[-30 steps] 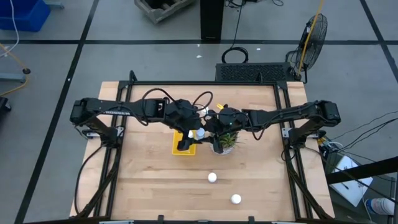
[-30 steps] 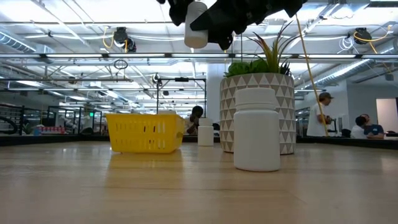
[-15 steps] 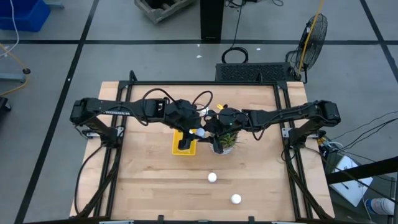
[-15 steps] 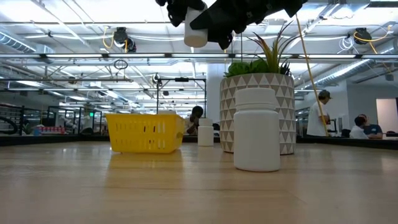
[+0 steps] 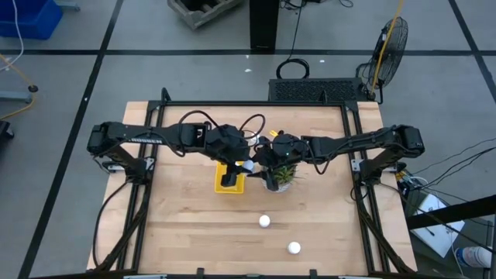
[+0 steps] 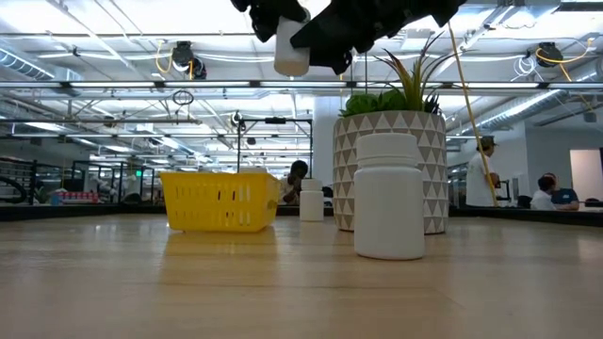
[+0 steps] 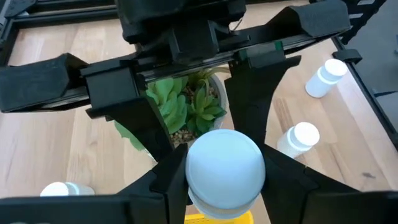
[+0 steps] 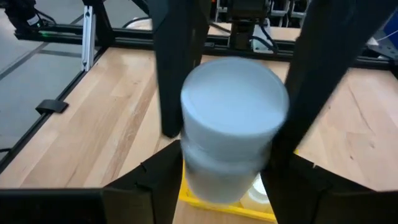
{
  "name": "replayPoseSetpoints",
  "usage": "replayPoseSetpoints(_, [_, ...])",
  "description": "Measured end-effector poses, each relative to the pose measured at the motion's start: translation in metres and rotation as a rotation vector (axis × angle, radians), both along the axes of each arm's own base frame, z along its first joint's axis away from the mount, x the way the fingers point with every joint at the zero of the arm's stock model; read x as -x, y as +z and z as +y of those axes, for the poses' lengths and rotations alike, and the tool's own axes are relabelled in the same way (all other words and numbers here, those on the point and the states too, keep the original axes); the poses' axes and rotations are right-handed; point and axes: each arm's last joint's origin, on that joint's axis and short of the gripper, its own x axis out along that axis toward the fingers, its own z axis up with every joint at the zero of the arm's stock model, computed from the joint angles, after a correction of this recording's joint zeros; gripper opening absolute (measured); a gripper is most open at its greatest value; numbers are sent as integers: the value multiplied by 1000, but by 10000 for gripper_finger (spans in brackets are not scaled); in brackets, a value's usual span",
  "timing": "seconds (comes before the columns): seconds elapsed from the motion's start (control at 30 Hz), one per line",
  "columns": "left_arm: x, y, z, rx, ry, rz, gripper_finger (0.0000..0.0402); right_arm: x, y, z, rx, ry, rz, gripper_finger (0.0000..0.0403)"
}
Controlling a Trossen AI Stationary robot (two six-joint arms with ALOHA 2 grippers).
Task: Pick and place pill bottles into a basket
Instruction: Put the white medicine bottle into the yellow basket
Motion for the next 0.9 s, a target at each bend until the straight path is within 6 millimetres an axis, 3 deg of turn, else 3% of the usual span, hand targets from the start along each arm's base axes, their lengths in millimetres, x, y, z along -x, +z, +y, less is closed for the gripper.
replayPoseSetpoints(0.3, [0, 0, 0, -4, 5, 0, 161, 4, 1, 0, 21, 16, 18, 253])
replayPoseSetpoints(0.47, [0, 0, 1, -7, 9, 3, 161, 16, 8, -10, 121, -57, 59, 273])
replayPoseSetpoints(0.67, [3, -2, 2, -22, 16, 32, 161, 38, 21, -30, 189, -178, 117, 275])
replayPoseSetpoints(0.9, [7, -6, 3, -40, 16, 91, 161, 59, 33, -35, 178, -207, 102, 262])
